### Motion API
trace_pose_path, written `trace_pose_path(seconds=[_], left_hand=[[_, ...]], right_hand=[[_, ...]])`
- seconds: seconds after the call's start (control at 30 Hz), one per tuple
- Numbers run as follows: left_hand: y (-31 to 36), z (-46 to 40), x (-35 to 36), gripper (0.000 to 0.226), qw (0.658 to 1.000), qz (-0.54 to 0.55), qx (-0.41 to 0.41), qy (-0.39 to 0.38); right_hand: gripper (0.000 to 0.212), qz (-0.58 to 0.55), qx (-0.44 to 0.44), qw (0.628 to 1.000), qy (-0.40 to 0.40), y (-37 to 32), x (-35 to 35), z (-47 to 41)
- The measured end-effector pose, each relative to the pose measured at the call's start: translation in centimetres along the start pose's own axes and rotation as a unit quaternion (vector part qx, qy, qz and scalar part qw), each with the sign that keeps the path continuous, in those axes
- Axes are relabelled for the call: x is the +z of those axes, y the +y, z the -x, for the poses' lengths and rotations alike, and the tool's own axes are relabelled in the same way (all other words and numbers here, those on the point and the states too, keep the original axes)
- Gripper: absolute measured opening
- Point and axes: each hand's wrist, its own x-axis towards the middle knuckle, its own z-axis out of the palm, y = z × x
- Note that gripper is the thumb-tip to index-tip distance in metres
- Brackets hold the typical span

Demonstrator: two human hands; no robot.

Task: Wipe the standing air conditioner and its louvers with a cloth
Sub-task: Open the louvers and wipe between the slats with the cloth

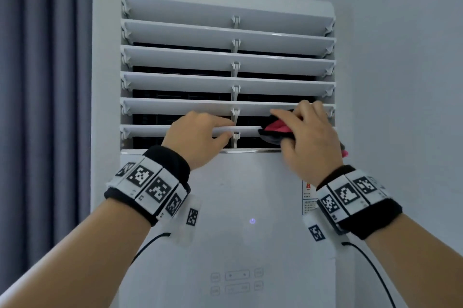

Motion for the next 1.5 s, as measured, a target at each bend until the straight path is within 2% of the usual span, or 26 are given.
trace_pose_path(seconds=[0.1, 0.17, 0.27, 0.4, 0.87, 1.13, 1.33, 1.5], left_hand=[[-0.3, 0.5, 0.6, 0.024, 0.997, -0.051, 0.001, 0.057], [-0.3, 0.5, 1.0, 0.026, 0.996, -0.041, 0.011, 0.077], [-0.4, 0.5, 1.5, 0.021, 0.992, -0.027, 0.025, 0.122], [-0.3, 1.2, 1.8, 0.015, 0.984, -0.030, 0.054, 0.168], [0.2, 2.1, 2.2, 0.014, 0.977, -0.028, 0.071, 0.198], [0.1, 2.5, 2.6, 0.015, 0.973, -0.064, 0.089, 0.201], [0.2, 3.3, 2.8, 0.034, 0.980, -0.080, 0.087, 0.157], [0.2, 3.9, 2.8, 0.042, 0.986, -0.093, 0.081, 0.110]], right_hand=[[0.047, -0.019, 0.011, 0.998, -0.064, -0.7, 1.1, -0.1], [0.048, -0.027, 0.009, 0.995, -0.092, -0.5, 1.4, -0.1], [0.043, 0.000, -0.025, 0.996, -0.087, 0.1, 1.7, 0.1], [0.041, -0.058, -0.047, 0.994, -0.084, 0.2, 2.1, 0.9], [0.051, -0.088, -0.027, 0.995, -0.024, 0.5, 2.1, 2.3], [0.036, -0.131, -0.013, 0.991, -0.002, 0.6, 1.8, 3.3], [0.037, -0.140, 0.000, 0.990, 0.005, 0.2, 1.7, 3.7], [0.040, -0.137, 0.014, 0.990, -0.022, 0.0, 1.6, 4.2]])
